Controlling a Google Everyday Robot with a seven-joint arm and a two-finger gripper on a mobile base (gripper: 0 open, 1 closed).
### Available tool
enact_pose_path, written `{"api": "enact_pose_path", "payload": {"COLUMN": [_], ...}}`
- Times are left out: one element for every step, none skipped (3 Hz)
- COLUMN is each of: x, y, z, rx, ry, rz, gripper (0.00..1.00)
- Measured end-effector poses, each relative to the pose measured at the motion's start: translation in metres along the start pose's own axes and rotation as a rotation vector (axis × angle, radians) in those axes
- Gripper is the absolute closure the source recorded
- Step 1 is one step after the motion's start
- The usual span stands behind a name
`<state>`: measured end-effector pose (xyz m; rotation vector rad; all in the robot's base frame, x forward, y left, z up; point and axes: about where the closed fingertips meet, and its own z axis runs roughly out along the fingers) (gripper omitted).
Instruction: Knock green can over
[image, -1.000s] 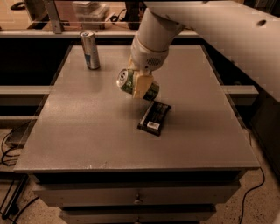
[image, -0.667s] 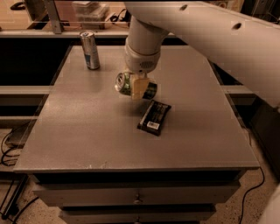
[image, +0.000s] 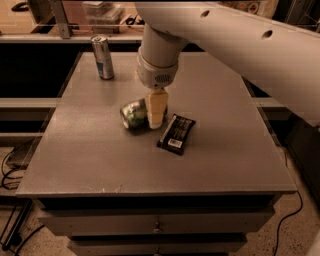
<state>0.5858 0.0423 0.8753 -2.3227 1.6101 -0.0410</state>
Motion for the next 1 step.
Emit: {"api": "enact_pose_path", "payload": {"x": [-0.0018], "y": [0.0007], "z": [-0.0002], "rx": [-0.002], "ry": [-0.007], "rz": [0.002], "gripper": [0.0]}}
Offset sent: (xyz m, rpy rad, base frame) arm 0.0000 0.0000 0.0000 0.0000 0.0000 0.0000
